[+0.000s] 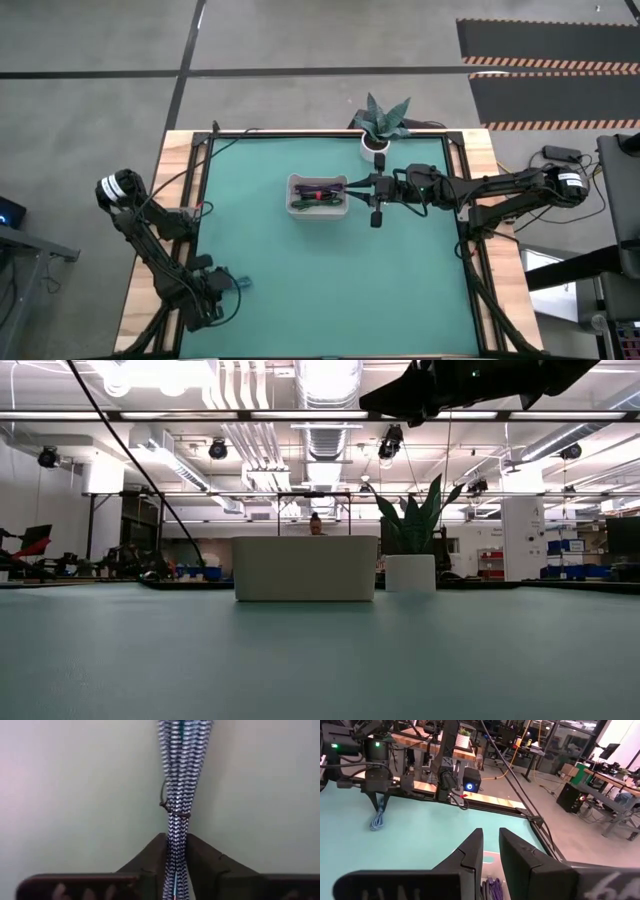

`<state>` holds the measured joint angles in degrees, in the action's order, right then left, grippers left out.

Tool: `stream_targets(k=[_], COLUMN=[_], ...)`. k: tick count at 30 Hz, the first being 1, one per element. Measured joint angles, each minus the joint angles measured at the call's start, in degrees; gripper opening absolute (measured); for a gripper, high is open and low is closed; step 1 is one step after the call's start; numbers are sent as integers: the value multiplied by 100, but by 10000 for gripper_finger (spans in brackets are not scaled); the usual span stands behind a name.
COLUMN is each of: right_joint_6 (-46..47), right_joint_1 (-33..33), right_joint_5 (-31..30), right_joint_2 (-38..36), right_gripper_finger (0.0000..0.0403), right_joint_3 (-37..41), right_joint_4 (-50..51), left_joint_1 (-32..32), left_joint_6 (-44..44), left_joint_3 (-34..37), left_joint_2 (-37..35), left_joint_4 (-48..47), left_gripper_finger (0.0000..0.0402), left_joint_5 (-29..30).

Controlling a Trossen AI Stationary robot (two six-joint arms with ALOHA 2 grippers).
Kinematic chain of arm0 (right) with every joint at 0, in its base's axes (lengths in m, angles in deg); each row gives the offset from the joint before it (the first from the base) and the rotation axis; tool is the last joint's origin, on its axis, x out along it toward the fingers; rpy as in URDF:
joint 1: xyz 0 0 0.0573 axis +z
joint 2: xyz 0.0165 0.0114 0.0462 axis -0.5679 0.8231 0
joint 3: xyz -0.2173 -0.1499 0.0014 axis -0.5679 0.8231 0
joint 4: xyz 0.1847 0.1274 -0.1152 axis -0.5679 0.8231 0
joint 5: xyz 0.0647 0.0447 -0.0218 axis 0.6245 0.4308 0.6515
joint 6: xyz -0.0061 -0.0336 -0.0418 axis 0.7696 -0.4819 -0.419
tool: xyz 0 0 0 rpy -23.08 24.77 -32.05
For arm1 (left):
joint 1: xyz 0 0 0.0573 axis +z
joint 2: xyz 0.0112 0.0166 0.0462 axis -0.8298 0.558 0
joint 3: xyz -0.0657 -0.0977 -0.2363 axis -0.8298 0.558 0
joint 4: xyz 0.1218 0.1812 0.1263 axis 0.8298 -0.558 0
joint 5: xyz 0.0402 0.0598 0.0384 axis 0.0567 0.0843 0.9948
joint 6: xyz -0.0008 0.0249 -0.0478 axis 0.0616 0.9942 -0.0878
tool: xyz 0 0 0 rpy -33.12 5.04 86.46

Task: Pick and place USB-C Cables
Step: Put the blue charger cable into the white bin

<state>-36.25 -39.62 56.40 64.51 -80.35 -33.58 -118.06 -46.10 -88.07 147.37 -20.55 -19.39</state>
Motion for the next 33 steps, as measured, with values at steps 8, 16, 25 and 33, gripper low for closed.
stream_targets(k=[8, 16, 25, 33], right_joint_6=[12, 11, -2, 13], right_joint_1=[0, 0, 0, 0], right_joint_5=[0, 1, 0, 0], right_joint_2=[0, 0, 0, 0], right_gripper_finger=[54, 54, 54, 54], right_joint_3=[0, -1, 0, -1], right_joint_4=[0, 2, 4, 0], left_joint_1=[2, 11, 117, 683], left_joint_6=[-4, 9, 784, 3368], left_joint_3=[-25, -214, -243, -212], left_joint_2=[0, -151, -957, -1545], left_joint_4=[86, 123, 186, 1239], left_gripper_finger=[10, 10, 10, 10], left_joint_5=[5, 1127, 4175, 5584])
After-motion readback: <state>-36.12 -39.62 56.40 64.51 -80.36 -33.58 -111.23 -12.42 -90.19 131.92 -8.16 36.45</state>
